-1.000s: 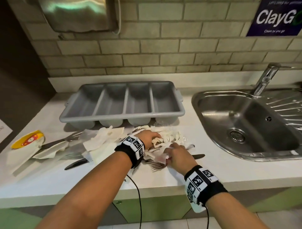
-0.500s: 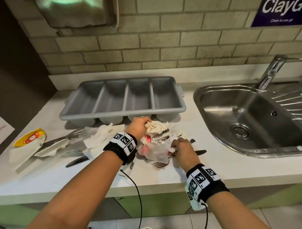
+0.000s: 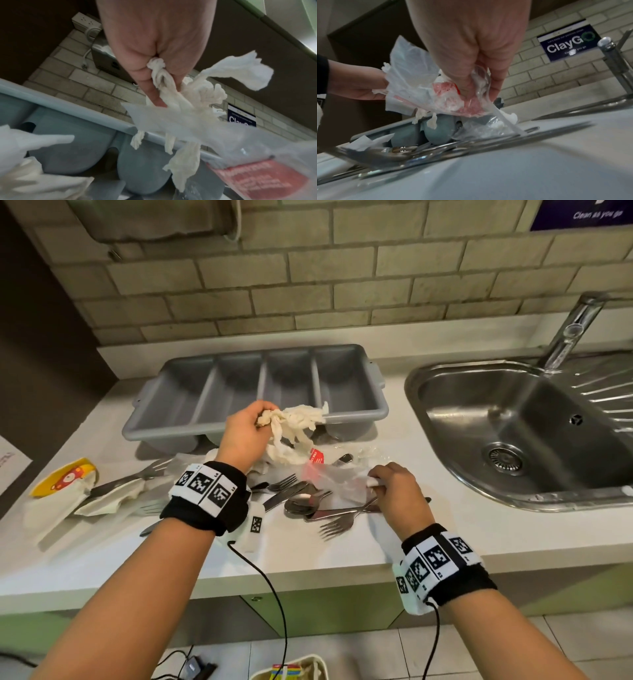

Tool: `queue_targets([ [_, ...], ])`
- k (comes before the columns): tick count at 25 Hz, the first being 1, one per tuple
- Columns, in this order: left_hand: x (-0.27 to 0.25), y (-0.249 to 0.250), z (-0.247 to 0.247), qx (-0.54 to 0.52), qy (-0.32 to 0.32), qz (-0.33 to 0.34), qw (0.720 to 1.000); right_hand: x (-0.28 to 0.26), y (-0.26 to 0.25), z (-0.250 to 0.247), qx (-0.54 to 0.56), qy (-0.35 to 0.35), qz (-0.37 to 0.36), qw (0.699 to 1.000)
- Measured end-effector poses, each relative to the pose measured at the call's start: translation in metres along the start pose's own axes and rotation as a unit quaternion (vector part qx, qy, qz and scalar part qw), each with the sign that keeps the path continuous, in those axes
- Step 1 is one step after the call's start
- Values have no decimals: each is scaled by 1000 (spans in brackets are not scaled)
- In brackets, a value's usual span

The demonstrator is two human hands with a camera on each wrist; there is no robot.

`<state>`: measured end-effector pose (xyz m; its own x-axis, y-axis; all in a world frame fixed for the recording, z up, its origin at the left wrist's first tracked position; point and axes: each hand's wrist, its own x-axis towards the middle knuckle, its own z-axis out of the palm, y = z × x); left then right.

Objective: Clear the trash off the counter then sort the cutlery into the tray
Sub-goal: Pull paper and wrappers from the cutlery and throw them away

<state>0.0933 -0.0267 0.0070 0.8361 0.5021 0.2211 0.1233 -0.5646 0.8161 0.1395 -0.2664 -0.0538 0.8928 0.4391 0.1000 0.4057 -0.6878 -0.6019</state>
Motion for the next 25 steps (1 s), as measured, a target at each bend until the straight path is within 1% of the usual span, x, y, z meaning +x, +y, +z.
queue_targets([
  [4, 0, -1, -16, -16, 71, -9, 997, -5, -2, -14, 23, 35, -1, 999],
  [6, -5, -4, -19, -12, 76, -29, 997, -7, -2, -18, 25, 44, 12, 999],
  [9, -17, -7, -19, 24, 79, -51, 995, -11, 0, -22, 29, 41, 34, 998],
  [11, -22, -8, -22, 37, 95, -72, 992, -13, 2, -25, 36, 45, 46, 997],
  [13, -22, -9, -28, 28, 111, -86, 990, -14, 3, -27, 36, 48, 49, 997],
  [17, -25, -5, -44, 13, 175, -85, 981, -15, 6, -30, 31, 53, 57, 996],
  [18, -27, -3, -44, 27, 171, -82, 982, -15, 6, -31, 19, 49, 57, 997],
  [19, -29, -1, -40, 49, 147, -86, 984, -15, 6, -31, 5, 41, 57, 998],
  [21, -32, 1, -23, 98, 52, -101, 989, -15, 3, -28, -27, 17, 54, 998],
  [23, -33, -3, -4, 155, -64, -107, 980, -15, -1, -23, -70, -18, 48, 996],
  [24, -33, -6, 5, 176, -109, -109, 972, -15, -3, -21, -98, -37, 44, 993],
  [25, -32, -9, 12, 185, -139, -117, 966, -14, -6, -19, -125, -54, 39, 990],
])
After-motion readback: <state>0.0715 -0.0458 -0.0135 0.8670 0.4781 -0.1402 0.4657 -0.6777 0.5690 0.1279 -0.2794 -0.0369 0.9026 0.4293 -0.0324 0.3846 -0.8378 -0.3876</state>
